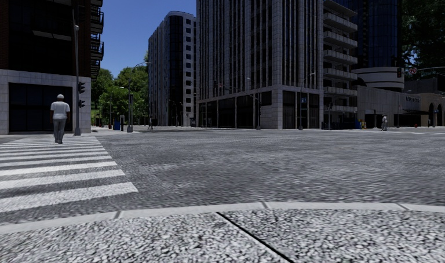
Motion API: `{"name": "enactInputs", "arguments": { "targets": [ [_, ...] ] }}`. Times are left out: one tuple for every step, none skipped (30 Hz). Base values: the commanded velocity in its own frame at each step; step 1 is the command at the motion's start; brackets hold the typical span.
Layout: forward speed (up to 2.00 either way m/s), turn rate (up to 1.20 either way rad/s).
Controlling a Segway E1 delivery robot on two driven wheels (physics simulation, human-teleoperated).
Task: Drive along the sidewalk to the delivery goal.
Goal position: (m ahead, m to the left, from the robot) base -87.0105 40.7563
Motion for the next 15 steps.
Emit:
{"name": "enactInputs", "arguments": {
  "targets": [
    [0.0,0.0],
    [0.0,0.0],
    [0.0,0.0],
    [0.0,0.0],
    [0.0,0.0],
    [0.0,0.0],
    [0.0,0.0],
    [0.0,0.0],
    [0.0,0.0],
    [0.0,0.0],
    [0.0,0.0],
    [0.0,0.0],
    [0.0,0.0],
    [0.0,0.0],
    [0.0,0.0]
  ]
}}
